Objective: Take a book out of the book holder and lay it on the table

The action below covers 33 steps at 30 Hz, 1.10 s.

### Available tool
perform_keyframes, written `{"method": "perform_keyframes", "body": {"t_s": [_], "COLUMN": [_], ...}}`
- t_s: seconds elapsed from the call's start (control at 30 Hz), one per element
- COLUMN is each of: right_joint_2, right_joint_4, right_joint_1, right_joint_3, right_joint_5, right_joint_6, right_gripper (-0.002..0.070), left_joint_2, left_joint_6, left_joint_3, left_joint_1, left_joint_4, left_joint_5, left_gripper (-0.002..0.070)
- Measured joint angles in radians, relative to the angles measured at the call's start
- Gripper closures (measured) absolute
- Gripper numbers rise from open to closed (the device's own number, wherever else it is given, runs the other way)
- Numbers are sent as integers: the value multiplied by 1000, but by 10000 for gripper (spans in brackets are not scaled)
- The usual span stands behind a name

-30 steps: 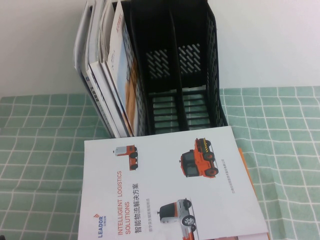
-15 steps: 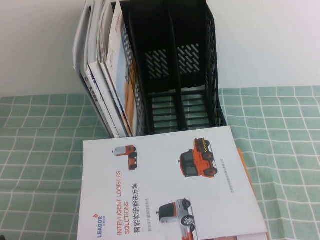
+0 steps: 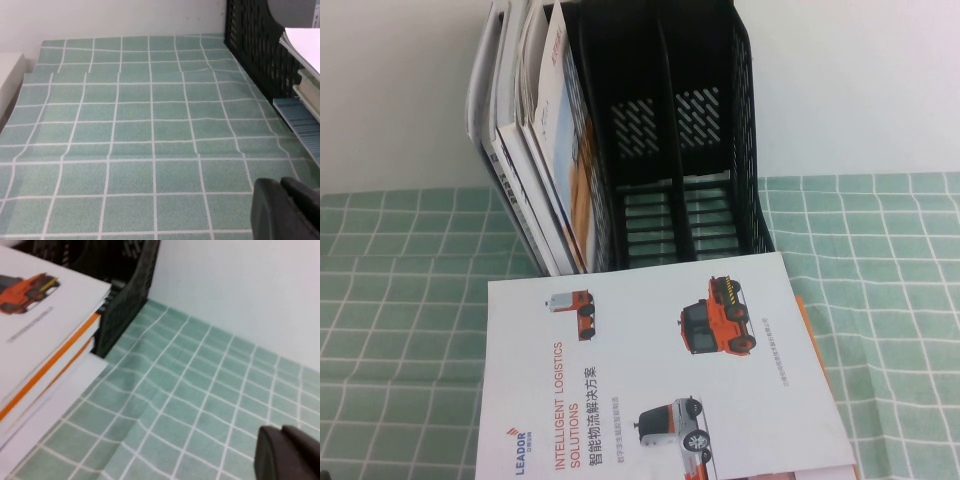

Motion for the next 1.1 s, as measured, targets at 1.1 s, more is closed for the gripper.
{"method": "perform_keyframes", "body": {"t_s": [1.1], "right_joint_2": [-154], "right_joint_4": [19], "right_joint_1": [-282], "right_joint_3": [194], "right_joint_5": [2], "right_joint_6": [322], "right_gripper": [678], "left_joint_2": [0], "left_joint_6": [0], "left_joint_3": [0], "left_joint_1": [0], "left_joint_4": [0], "left_joint_5": [0], "left_gripper": [677]}}
